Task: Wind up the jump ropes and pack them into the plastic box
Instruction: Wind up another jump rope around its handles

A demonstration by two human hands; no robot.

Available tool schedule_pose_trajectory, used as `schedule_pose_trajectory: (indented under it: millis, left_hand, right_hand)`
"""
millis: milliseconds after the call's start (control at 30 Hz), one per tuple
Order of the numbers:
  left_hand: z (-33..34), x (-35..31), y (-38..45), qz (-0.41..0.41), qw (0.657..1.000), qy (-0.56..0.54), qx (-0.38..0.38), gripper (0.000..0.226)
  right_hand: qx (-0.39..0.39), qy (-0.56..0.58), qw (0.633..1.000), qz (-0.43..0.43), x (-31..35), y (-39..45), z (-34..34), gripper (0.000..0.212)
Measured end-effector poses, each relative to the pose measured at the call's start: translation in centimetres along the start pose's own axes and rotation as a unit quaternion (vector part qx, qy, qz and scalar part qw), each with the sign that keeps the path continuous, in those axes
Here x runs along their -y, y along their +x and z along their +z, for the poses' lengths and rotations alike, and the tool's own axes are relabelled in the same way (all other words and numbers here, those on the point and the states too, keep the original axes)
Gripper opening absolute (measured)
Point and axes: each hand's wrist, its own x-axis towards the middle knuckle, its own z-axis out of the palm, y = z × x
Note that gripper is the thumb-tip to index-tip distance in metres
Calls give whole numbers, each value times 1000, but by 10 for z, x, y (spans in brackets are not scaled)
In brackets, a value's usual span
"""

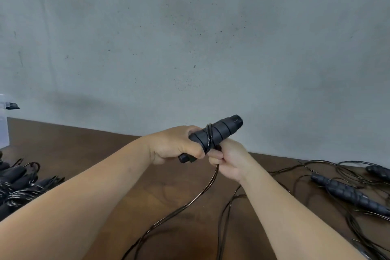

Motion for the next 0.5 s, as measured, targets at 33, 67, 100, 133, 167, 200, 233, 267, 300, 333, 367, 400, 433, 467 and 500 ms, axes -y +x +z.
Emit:
schedule_pose_trajectory:
  millis: [33, 67, 100, 133, 167, 200, 233, 267, 300, 333, 367, 400, 433, 467, 500]
  left_hand:
    - [-3, 1, 3, -3, 1000, 4, -20, 49]
    - [-6, 0, 5, -9, 999, 14, -44, 47]
    - [-11, 0, 7, -19, 997, 29, -74, 48]
    - [-16, 0, 9, -30, 992, 60, -106, 51]
    - [-20, 1, 10, -44, 984, 108, -133, 55]
    - [-23, 2, 11, -56, 974, 161, -149, 59]
    - [-25, 5, 12, -67, 963, 207, -160, 62]
    - [-25, 9, 15, -74, 954, 236, -168, 65]
    - [-26, 13, 17, -78, 946, 257, -179, 67]
    - [-26, 16, 19, -76, 938, 279, -190, 67]
    - [-27, 19, 21, -74, 927, 308, -199, 67]
    - [-28, 20, 21, -75, 914, 344, -202, 65]
    - [-28, 21, 22, -78, 898, 386, -199, 62]
    - [-28, 21, 21, -84, 879, 429, -191, 59]
    - [-27, 22, 20, -89, 861, 467, -183, 56]
  right_hand:
    - [-14, -16, 1000, 4, -6, -1, 7, 18]
    - [-22, -30, 999, 14, -13, -1, 12, 25]
    - [-30, -46, 998, 25, -20, -1, 16, 33]
    - [-39, -67, 996, 37, -26, -2, 21, 39]
    - [-46, -89, 994, 49, -28, -3, 26, 42]
    - [-47, -117, 990, 59, -29, -4, 30, 42]
    - [-44, -152, 985, 66, -28, -4, 35, 39]
    - [-45, -192, 978, 74, -25, -5, 38, 35]
    - [-44, -237, 967, 82, -22, -6, 39, 32]
    - [-39, -286, 953, 91, -19, -6, 41, 29]
    - [-28, -343, 934, 97, -17, -6, 43, 25]
    - [-15, -416, 904, 99, -14, -7, 44, 21]
    - [-1, -507, 857, 90, -9, -7, 46, 18]
    - [8, -605, 793, 71, -3, -5, 45, 18]
    - [13, -686, 726, 47, 5, -3, 45, 20]
